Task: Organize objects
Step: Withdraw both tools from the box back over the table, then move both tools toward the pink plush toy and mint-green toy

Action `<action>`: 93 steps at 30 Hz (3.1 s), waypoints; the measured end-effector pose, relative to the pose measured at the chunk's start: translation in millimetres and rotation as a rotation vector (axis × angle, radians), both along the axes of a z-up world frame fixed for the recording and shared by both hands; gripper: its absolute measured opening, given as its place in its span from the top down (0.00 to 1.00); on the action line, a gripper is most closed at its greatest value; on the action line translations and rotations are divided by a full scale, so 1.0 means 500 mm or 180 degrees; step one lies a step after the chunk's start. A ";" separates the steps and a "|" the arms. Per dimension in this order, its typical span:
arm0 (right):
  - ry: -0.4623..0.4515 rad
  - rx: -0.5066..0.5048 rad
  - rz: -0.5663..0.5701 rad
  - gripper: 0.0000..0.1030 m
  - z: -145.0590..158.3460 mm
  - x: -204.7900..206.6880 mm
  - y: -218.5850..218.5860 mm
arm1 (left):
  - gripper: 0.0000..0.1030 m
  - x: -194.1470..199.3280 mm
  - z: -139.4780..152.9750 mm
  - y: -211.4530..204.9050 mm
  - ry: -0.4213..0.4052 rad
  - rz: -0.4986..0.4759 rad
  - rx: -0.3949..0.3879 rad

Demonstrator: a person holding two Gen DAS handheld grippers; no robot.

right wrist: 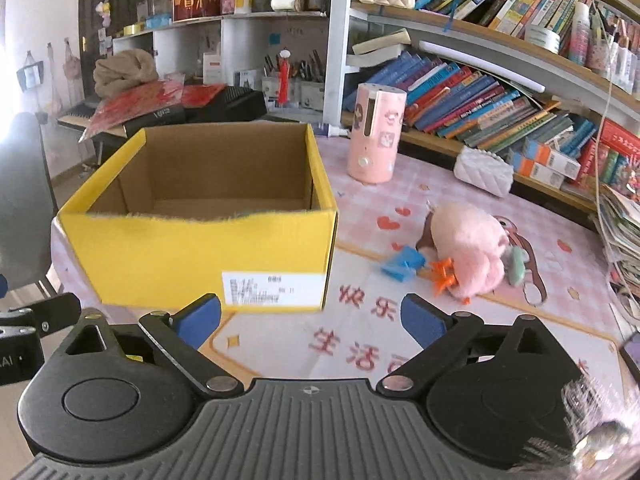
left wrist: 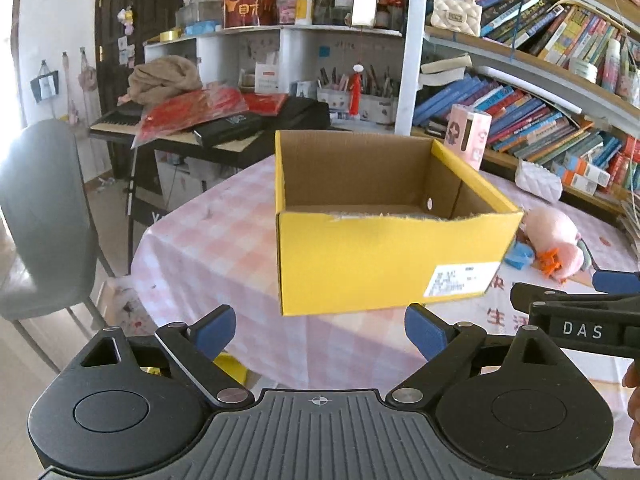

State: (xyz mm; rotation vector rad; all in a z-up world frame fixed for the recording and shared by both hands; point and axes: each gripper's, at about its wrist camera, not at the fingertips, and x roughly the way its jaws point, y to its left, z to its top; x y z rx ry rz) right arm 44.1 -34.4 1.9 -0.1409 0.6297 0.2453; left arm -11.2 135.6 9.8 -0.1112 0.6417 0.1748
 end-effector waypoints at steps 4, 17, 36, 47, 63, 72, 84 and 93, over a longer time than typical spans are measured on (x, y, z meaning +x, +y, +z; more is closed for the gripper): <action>0.0034 -0.0006 -0.0048 0.04 -0.004 -0.028 -0.003 | 0.09 -0.023 -0.002 -0.002 0.0028 -0.0042 -0.0001; 0.0162 -0.0014 -0.0263 0.03 -0.024 -0.103 -0.037 | 0.09 -0.065 -0.017 -0.031 0.0152 -0.0283 0.0020; 0.0264 -0.0049 -0.0877 0.03 -0.040 -0.151 -0.140 | 0.09 -0.049 -0.032 -0.121 0.0230 -0.0886 0.0001; 0.0306 -0.0072 -0.1163 0.02 -0.042 -0.140 -0.193 | 0.08 -0.013 -0.037 -0.171 0.0259 -0.1166 -0.0004; 0.0302 -0.0085 -0.1331 0.02 -0.042 -0.094 -0.256 | 0.08 0.047 -0.037 -0.240 0.0239 -0.1381 -0.0010; 0.0331 -0.0064 -0.1382 0.02 -0.048 -0.065 -0.296 | 0.08 0.078 -0.041 -0.283 0.0258 -0.1455 0.0007; 0.0337 -0.0066 -0.1357 0.02 -0.044 -0.002 -0.350 | 0.08 0.133 -0.042 -0.338 0.0271 -0.1461 -0.0020; 0.0331 -0.0090 -0.1274 0.02 -0.042 0.061 -0.382 | 0.08 0.183 -0.043 -0.373 0.0253 -0.1448 -0.0091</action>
